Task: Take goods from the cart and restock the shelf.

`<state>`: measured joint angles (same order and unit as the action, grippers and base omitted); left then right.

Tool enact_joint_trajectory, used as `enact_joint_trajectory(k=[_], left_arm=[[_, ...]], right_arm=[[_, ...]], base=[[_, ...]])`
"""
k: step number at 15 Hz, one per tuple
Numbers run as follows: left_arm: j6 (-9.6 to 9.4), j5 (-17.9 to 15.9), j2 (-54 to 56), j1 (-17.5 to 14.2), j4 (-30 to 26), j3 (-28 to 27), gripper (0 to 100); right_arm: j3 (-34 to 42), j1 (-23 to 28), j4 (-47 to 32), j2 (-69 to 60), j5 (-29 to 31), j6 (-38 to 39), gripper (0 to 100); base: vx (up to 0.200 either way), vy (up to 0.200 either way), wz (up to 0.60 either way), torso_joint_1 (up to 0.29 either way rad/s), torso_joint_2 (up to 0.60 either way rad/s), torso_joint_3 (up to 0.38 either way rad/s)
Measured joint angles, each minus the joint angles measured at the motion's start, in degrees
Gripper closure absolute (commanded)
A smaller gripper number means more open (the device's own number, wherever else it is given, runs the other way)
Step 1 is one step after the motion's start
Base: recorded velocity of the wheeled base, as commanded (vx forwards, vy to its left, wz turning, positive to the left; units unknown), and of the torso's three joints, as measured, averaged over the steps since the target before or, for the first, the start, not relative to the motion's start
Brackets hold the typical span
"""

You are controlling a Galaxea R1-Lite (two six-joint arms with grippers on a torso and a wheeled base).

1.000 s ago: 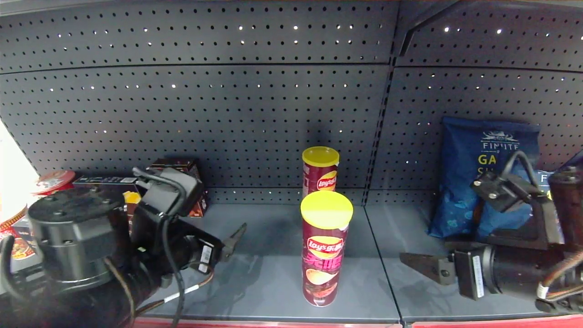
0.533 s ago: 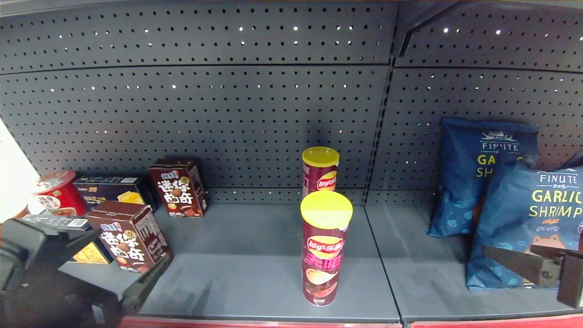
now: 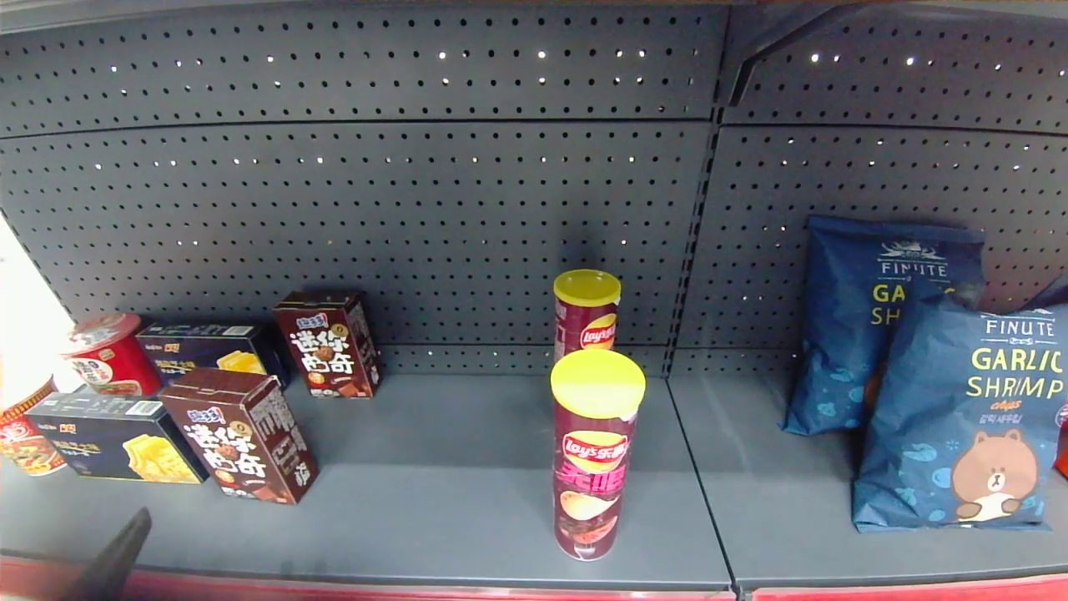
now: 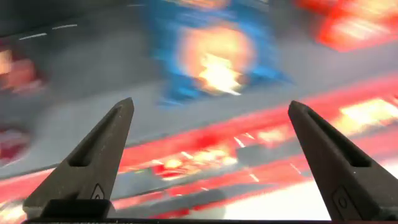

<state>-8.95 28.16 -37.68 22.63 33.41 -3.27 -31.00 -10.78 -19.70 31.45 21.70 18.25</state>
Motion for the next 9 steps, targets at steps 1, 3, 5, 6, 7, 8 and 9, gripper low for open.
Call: enact_joint_trajectory(k=[1,3,5,6,7,8,9], left_arm=[[0.02,1.4,3.6,-0.1,-3.6,0.4,0],[-0.05,3.5,12.3,-0.9,-14.6,0.6,0],[0.0,4.5,21.2,-3.4,-25.9,0.3,0],[0.2,4.9,25.3,-5.1,-30.2,0.1,0],[0.5,5.0,28.0,-6.3,-31.5,0.0,0],[1.29,4.9,29.9,-7.1,-31.6,1.2,0],[2.3,4.8,31.1,-7.3,-30.7,2.1,0]], right_arm=[[0.6,4.8,-3.6,-3.6,0.1,-0.3,0],[2.3,12.5,-10.2,-11.6,0.0,-1.8,0],[4.1,17.5,-13.3,-18.7,-0.3,-3.3,0],[5.2,19.3,-13.0,-21.4,-2.5,-4.0,0],[6.3,20.3,-11.0,-23.1,-7.0,-5.0,0],[8.3,20.8,-8.2,-24.2,-9.6,-6.2,0],[10.3,21.1,-5.0,-24.9,-10.6,-7.3,0]], base=[[0.0,0.0,0.0,0.0,0.0,0.0],[0.0,0.0,0.0,0.0,0.0,0.0],[0.0,0.0,0.0,0.0,0.0,0.0],[0.0,0.0,0.0,0.0,0.0,0.0],[0.0,0.0,0.0,0.0,0.0,0.0],[0.0,0.0,0.0,0.0,0.0,0.0],[0.0,0.0,0.0,0.0,0.0,0.0]])
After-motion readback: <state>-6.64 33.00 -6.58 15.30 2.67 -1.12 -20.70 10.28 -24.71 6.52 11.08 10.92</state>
